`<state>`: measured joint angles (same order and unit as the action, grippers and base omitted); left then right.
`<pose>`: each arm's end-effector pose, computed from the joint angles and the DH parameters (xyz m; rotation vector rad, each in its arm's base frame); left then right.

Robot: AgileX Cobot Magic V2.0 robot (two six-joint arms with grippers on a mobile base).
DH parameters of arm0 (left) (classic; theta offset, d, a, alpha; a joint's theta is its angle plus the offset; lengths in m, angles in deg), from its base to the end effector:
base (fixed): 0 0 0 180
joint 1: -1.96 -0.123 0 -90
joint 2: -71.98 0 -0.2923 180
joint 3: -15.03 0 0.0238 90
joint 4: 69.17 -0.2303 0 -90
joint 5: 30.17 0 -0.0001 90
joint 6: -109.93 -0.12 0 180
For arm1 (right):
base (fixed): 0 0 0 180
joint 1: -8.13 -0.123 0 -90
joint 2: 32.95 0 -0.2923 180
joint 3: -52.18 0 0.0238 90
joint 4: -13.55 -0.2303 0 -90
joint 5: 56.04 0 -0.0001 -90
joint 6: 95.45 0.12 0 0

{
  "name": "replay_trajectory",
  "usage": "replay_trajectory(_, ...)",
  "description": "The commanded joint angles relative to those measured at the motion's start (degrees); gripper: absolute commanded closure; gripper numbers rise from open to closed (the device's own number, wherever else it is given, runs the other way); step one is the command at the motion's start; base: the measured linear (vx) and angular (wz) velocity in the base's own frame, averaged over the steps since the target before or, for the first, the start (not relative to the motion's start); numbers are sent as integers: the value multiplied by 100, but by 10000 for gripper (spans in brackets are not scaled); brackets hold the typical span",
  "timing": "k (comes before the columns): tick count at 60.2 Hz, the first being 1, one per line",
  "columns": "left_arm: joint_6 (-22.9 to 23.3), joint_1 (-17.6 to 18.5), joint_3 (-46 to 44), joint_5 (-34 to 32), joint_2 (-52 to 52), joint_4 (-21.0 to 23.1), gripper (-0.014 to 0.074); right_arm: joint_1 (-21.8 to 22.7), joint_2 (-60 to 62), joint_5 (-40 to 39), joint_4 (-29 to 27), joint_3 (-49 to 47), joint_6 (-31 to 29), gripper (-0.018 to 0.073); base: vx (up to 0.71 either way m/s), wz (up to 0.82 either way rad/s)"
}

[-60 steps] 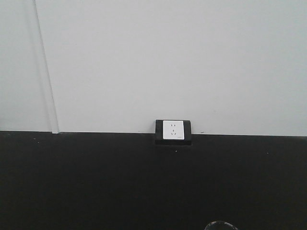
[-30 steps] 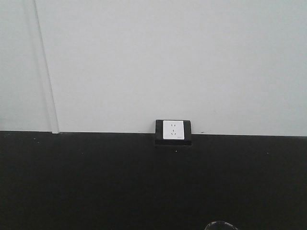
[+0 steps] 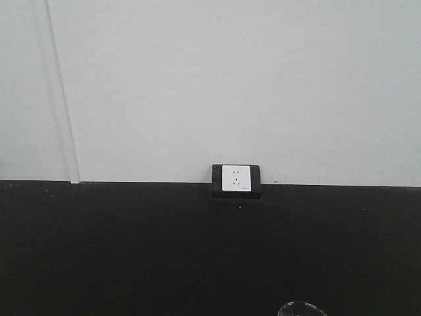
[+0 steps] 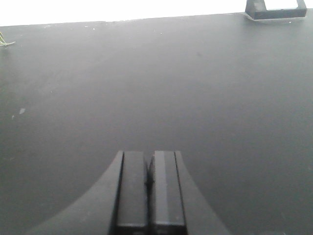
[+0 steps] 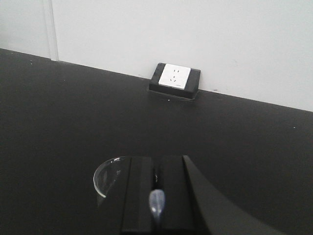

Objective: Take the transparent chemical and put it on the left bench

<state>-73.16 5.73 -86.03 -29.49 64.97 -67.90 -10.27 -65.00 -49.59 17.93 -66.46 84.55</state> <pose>0.0576 -0.0038 0.2056 0.0739 1.5102 -0.0275 0.0969 0.0311 0.2676 -0.3382 1.7126 0.1722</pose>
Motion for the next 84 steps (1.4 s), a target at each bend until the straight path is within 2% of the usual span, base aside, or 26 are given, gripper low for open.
replay_trajectory(1,45,10,93,-449,110,4,600,26,-31,-448,45,-173,-57,562,-4,-4)
replay_trajectory(48,45,10,93,-449,110,4,600,26,-31,-449,45,-173,-57,562,-8,-5)
replay_trajectory(84,45,10,93,-449,110,4,600,26,-31,-449,45,-173,-57,562,-15,-19)
